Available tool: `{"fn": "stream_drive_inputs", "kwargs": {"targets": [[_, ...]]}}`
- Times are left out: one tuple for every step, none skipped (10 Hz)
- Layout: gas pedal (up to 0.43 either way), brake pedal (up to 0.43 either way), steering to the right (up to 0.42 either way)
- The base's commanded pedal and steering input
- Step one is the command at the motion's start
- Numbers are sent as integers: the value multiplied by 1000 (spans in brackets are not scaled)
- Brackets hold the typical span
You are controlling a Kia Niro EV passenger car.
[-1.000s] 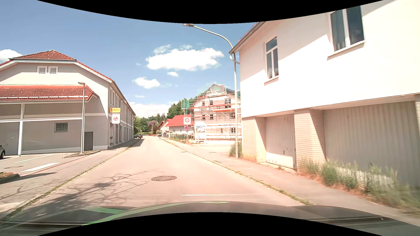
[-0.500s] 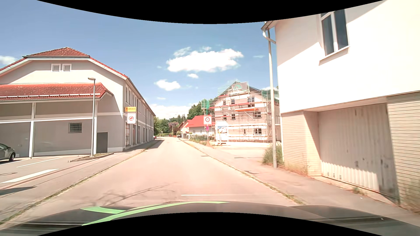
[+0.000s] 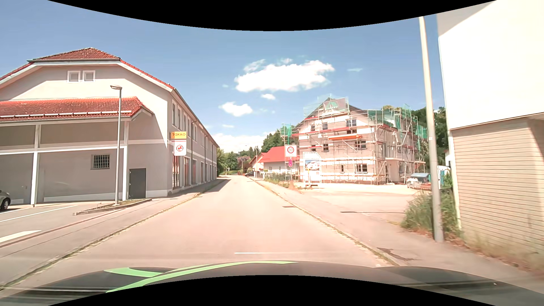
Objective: Follow the waypoints while adhering to traffic rules and regulations
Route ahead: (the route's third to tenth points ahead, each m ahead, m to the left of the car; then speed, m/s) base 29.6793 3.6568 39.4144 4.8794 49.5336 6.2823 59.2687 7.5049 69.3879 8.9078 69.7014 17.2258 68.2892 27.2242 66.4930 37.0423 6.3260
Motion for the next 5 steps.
{"fn": "stream_drive_inputs", "kwargs": {"targets": [[197, 0, -94], [197, 0, -84], [197, 0, -66], [197, 0, -54], [197, 0, -44]]}}
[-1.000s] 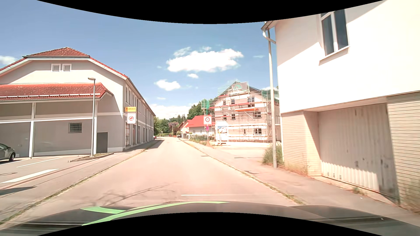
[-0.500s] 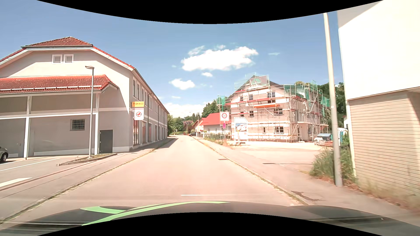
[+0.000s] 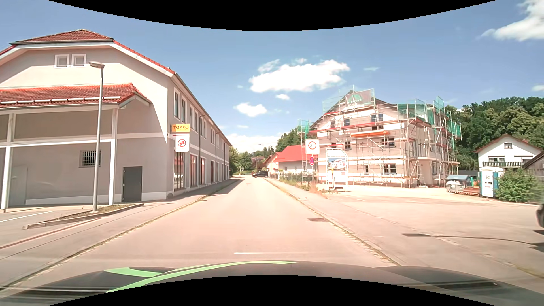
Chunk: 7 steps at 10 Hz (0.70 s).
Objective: Follow the waypoints while adhering to traffic rules and regulations
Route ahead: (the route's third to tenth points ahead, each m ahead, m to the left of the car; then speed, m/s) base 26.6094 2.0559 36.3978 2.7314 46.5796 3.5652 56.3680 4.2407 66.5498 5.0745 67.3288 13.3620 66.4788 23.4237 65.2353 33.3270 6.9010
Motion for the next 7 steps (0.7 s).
{"fn": "stream_drive_inputs", "kwargs": {"targets": [[197, 0, -39], [197, 0, -35], [197, 0, -34], [197, 0, -34], [197, 0, -30], [197, 0, -24], [197, 0, -17]]}}
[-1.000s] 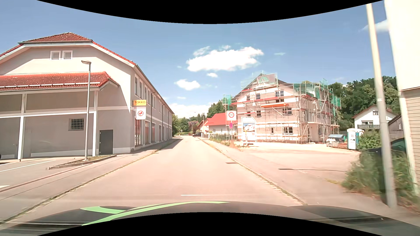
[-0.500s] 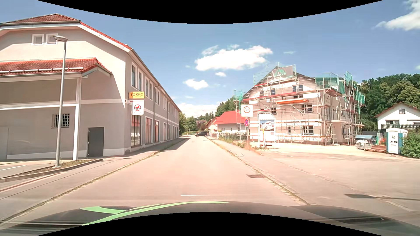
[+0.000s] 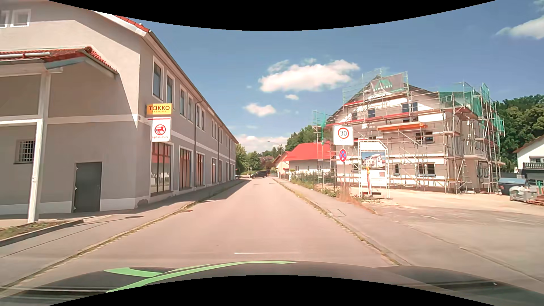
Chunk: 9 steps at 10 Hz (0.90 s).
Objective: Follow the waypoints while adhering to traffic rules and regulations
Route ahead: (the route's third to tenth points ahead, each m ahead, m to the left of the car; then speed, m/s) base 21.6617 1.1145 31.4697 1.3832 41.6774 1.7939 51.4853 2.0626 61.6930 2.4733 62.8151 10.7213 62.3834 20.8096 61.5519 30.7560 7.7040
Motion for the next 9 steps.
{"fn": "stream_drive_inputs", "kwargs": {"targets": [[197, 0, -11], [197, 0, -9], [197, 0, -9], [197, 0, -9], [197, 0, -8], [197, 0, -8], [197, 0, -8], [197, 0, -8], [197, 0, -8]]}}
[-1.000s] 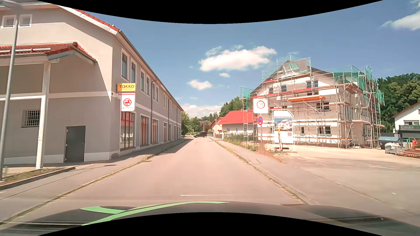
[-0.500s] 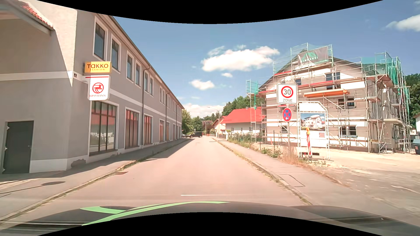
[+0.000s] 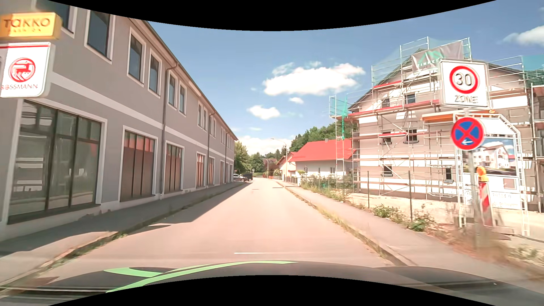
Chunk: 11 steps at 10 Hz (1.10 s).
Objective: Follow the waypoints while adhering to traffic rules and regulations
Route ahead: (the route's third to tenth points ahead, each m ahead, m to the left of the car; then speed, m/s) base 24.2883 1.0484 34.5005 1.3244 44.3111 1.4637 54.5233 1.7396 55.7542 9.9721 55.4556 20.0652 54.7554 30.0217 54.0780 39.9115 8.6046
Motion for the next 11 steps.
{"fn": "stream_drive_inputs", "kwargs": {"targets": [[177, 0, -8], [169, 0, -8], [150, 0, -8], [130, 0, -7], [118, 0, -7], [98, 0, -6], [87, 0, -5], [79, 0, -5], [59, 0, -2], [47, 0, 3], [20, 0, 5]]}}
